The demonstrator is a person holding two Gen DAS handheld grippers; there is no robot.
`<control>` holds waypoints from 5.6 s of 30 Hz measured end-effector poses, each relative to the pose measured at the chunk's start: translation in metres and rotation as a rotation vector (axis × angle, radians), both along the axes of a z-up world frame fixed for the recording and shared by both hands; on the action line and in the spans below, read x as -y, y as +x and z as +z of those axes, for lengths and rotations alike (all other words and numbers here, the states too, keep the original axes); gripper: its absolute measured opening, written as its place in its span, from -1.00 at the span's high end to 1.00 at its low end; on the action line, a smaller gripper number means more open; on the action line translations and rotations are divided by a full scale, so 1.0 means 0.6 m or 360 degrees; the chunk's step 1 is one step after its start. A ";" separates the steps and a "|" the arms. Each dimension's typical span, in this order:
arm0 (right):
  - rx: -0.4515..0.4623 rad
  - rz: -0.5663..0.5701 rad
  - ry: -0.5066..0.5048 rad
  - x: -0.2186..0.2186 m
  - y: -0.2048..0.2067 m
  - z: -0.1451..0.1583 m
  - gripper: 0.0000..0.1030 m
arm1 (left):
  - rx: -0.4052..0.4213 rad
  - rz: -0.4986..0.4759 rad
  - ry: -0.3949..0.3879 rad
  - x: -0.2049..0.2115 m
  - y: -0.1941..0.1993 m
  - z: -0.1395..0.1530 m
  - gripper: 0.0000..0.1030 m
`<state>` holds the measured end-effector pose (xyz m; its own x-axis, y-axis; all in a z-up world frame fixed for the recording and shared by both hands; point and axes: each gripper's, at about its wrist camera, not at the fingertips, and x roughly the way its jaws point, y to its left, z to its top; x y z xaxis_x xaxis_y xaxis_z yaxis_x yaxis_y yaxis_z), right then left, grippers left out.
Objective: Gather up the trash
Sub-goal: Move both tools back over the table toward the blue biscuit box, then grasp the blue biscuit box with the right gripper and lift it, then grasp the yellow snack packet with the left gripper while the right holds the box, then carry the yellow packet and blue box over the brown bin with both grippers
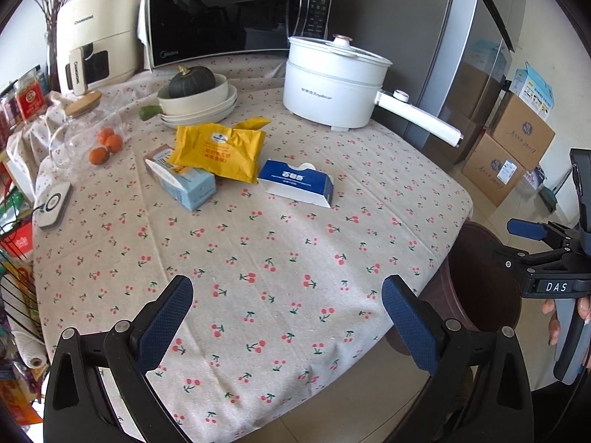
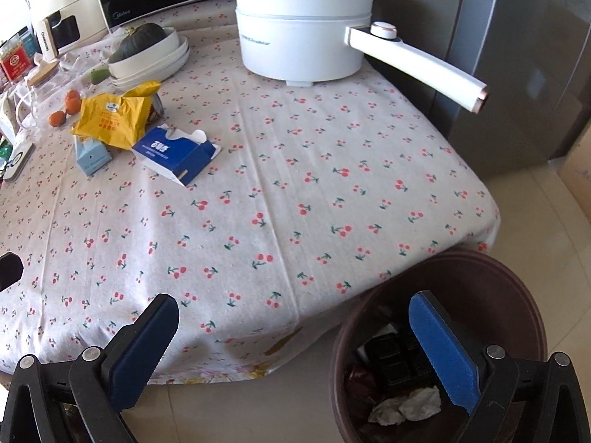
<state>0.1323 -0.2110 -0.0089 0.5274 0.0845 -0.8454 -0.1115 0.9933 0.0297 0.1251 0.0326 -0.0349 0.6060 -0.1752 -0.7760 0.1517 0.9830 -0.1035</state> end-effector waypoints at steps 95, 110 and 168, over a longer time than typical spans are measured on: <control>-0.0097 0.0146 0.0069 -0.256 0.138 -0.113 -0.99 | -0.0281 0.0384 -0.0057 -0.196 0.088 -0.055 -1.00; -0.0231 -0.0038 0.0208 -0.176 0.174 -0.152 -0.86 | -0.0296 0.0354 -0.0034 -0.189 0.088 -0.062 -1.00; -0.0056 -0.0054 0.0375 0.042 -0.019 -0.010 -0.78 | -0.0103 0.0125 -0.0499 -0.112 0.033 -0.032 0.66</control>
